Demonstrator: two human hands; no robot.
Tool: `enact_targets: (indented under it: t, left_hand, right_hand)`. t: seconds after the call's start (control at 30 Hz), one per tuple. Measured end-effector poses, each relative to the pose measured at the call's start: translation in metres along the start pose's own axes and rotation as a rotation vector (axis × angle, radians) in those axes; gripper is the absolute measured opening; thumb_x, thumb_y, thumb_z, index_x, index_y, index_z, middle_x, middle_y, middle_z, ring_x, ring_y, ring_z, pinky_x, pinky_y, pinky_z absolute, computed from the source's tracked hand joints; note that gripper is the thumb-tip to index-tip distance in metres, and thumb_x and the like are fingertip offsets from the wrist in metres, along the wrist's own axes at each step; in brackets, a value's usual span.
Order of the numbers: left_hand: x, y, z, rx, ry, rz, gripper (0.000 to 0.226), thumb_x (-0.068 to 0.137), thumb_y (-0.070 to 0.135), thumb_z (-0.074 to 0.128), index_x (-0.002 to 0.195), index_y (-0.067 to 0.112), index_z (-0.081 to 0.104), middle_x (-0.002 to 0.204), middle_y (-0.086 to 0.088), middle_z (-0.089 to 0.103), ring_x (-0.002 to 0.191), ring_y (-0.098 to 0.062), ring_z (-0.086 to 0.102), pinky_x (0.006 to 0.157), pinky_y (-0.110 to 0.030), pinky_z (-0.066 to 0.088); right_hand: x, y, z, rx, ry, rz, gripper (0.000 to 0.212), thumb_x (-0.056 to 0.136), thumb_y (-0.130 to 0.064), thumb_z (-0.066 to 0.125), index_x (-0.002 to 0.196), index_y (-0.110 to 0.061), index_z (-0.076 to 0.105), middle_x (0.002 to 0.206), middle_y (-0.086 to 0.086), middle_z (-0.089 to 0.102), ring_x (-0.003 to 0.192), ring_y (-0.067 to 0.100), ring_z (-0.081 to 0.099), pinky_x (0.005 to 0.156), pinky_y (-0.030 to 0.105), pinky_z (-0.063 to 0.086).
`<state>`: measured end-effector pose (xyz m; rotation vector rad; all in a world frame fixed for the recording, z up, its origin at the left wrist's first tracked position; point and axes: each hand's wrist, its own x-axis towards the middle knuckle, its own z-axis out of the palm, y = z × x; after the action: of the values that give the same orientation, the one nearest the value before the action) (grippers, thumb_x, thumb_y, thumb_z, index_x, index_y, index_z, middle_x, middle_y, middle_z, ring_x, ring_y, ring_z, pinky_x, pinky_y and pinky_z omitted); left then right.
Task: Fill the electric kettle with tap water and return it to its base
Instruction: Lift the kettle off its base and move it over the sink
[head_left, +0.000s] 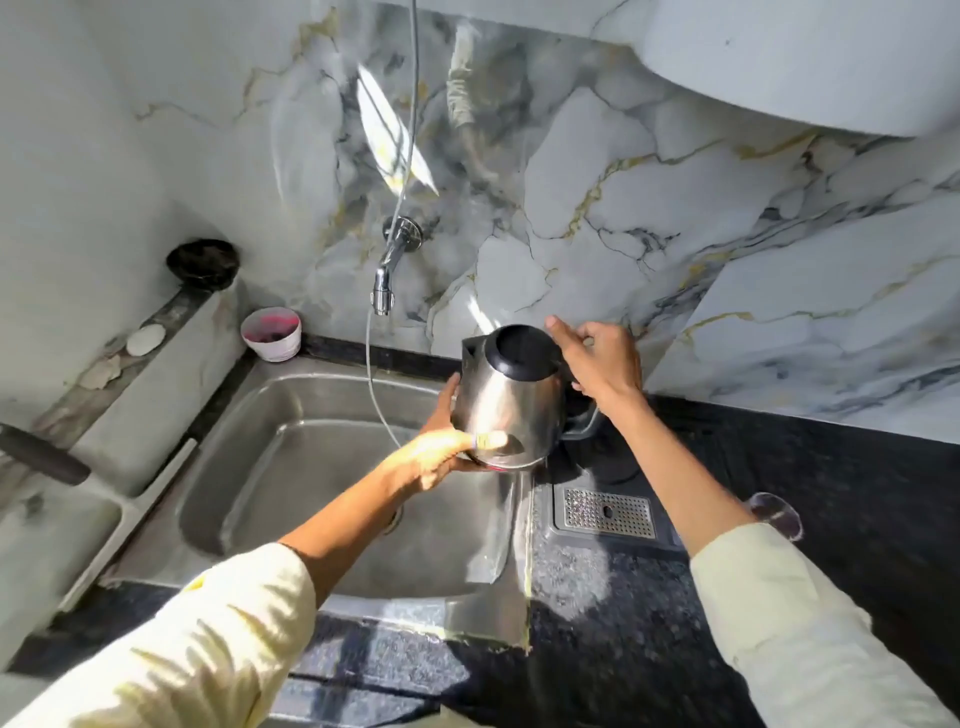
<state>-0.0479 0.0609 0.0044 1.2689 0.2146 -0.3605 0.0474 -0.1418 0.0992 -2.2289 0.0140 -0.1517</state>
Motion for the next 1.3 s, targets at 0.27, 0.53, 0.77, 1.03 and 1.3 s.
enact_targets:
  t: [0.27, 0.53, 0.77, 1.03, 1.3]
  left_hand:
    - [-0.038, -0.009, -0.066, 0.033, 0.196, 0.315, 0.122, 0.054, 0.000, 0.101, 0.154, 0.042, 0.046, 0.150, 0.002, 0.065, 0.137, -0.022, 0.063, 0.108, -0.048, 0.057]
    - [-0.058, -0.005, -0.109, 0.094, 0.220, 0.244, 0.143, 0.042, 0.017, 0.106, 0.165, 0.032, 0.033, 0.155, -0.001, 0.057, 0.140, -0.021, 0.060, 0.116, -0.041, 0.052]
    - [-0.059, 0.007, -0.136, -0.055, 0.072, 0.131, 0.137, 0.047, -0.007, 0.098, 0.164, 0.031, 0.036, 0.153, -0.011, 0.060, 0.129, -0.031, 0.068, 0.102, -0.056, 0.061]
    - [-0.047, 0.011, -0.139, -0.122, 0.009, 0.070, 0.132, 0.050, -0.011, 0.092, 0.162, 0.036, 0.039, 0.158, -0.013, 0.055, 0.131, -0.034, 0.064, 0.080, -0.049, 0.066]
    - [-0.026, -0.001, -0.134, -0.213, 0.043, 0.116, 0.137, 0.045, -0.004, 0.096, 0.161, 0.039, 0.039, 0.162, -0.010, 0.051, 0.144, -0.040, 0.055, 0.110, -0.063, 0.052]
  right_hand:
    - [-0.036, -0.082, 0.051, -0.410, -0.519, 0.070, 0.108, 0.043, -0.111, 0.051, 0.099, -0.019, 0.056, 0.089, 0.009, 0.068, 0.092, 0.032, 0.071, 0.090, 0.047, 0.057]
    - [-0.049, -0.095, 0.083, -0.082, -0.602, 0.134, 0.078, 0.064, -0.067, 0.067, 0.129, -0.029, 0.045, 0.112, 0.003, 0.065, 0.096, 0.022, 0.065, 0.083, 0.039, 0.053]
    - [-0.046, -0.091, 0.063, 0.547, -0.842, 0.240, 0.033, 0.100, -0.018, 0.051, 0.125, -0.025, 0.071, 0.111, 0.005, 0.081, 0.106, 0.020, 0.074, 0.099, 0.037, 0.059]
    - [-0.055, -0.071, 0.051, 0.771, -0.883, 0.151, 0.061, 0.082, 0.008, 0.055, 0.136, -0.019, 0.056, 0.118, 0.009, 0.075, 0.112, 0.029, 0.068, 0.093, 0.035, 0.065]
    - [-0.068, -0.036, 0.078, 0.534, -0.497, 0.061, 0.054, 0.080, 0.029, 0.069, 0.127, 0.004, 0.062, 0.117, 0.009, 0.081, 0.110, 0.019, 0.077, 0.098, 0.028, 0.062]
